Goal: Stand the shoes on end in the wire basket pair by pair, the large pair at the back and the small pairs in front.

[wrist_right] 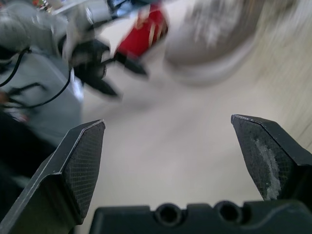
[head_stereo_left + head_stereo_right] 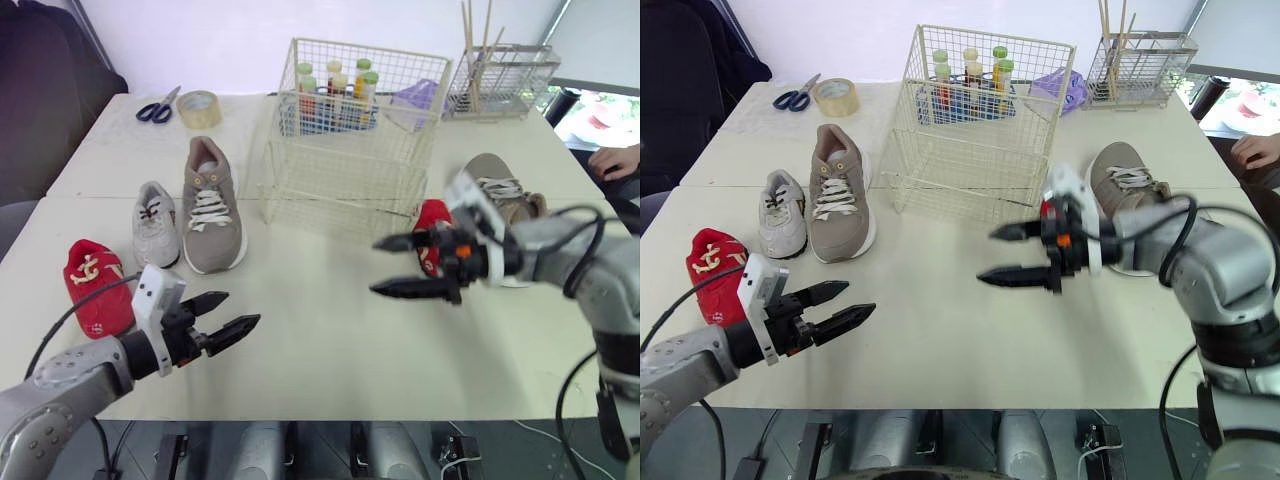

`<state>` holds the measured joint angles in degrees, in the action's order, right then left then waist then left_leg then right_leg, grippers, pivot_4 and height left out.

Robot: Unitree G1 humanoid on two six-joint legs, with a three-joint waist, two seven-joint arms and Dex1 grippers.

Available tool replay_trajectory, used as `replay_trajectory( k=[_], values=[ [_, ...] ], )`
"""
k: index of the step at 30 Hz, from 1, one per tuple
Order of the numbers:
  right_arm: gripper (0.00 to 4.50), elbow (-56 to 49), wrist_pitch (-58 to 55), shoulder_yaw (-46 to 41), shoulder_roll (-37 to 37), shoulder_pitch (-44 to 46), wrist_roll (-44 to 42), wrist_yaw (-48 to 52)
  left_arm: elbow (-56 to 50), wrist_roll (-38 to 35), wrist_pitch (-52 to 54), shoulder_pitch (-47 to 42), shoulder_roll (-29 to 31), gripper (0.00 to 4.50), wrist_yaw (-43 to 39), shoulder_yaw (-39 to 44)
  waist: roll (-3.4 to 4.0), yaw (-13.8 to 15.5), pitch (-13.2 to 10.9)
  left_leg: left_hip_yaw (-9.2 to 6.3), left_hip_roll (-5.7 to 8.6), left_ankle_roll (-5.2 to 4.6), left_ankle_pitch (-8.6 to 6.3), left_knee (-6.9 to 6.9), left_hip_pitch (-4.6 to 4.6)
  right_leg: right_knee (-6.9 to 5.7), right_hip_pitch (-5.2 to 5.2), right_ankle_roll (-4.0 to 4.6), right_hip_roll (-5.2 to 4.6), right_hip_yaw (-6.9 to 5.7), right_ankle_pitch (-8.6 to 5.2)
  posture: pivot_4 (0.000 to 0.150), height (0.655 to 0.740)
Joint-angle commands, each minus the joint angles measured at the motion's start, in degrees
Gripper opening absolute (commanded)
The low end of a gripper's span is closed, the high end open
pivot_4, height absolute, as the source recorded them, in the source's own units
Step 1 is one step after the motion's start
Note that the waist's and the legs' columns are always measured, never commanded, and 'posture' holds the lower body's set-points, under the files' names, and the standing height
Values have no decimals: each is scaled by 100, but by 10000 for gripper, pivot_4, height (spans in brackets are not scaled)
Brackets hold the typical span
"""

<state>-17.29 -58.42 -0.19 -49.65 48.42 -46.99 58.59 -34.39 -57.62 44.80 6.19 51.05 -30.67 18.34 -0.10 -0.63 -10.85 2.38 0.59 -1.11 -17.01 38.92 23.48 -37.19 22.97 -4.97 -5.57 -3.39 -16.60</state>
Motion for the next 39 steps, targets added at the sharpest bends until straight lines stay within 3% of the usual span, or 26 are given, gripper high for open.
replay_trajectory(
  k=[1,7,14,23,26,32,33,39],
  values=[
    [45000,423,592,774,-133,768,1031,182,55,-446,291,-834,775,43840,-596,455,-19,12,11,-6,0,-1,-1,0,0,0,9,8,0,-5,-4,1500,7400],
    [45000,1760,1697,2213,101,1704,2463,1260,-84,-1555,1006,-1420,1608,43840,-950,1071,-17,-90,7,36,10,-7,-3,0,7,23,6,-12,-11,14,7,1500,7400],
    [45000,3318,2606,2867,514,2119,3644,1846,-641,-2426,1201,-1174,1576,43840,-308,1525,-17,-34,5,41,5,-2,1,2,13,14,17,-13,-4,10,7,1500,7400],
    [45000,4545,3593,3194,877,2108,4779,2179,-915,-2048,1142,-185,1392,43840,-281,1999,-19,-49,6,41,4,5,4,9,11,6,17,-13,1,10,7,1500,7400],
    [32422,4795,3901,3138,981,2140,5001,2265,-888,-1860,1118,21,1356,45000,-473,2108,-20,-66,7,42,4,10,7,12,-2,2,5,-13,2,10,7,1500,7400],
    [2969,5001,4312,3040,1158,2145,5360,2270,-793,-1561,1011,105,1280,45000,-705,2066,-21,-69,7,39,0,17,9,11,-14,-3,-4,-13,5,10,7,1500,7400],
    [363,5044,4388,3002,1187,2159,5406,2248,-775,-1514,998,105,1264,45000,-744,2055,-21,-67,8,40,0,17,9,9,-13,-3,-1,-13,5,11,7,1500,7400],
    [363,4393,5189,2667,787,1933,5189,2968,-635,-1311,1027,373,1181,45000,-1114,2303,-18,-137,6,40,-1,17,9,5,-7,-1,4,-13,5,11,7,1500,7400]
  ],
)
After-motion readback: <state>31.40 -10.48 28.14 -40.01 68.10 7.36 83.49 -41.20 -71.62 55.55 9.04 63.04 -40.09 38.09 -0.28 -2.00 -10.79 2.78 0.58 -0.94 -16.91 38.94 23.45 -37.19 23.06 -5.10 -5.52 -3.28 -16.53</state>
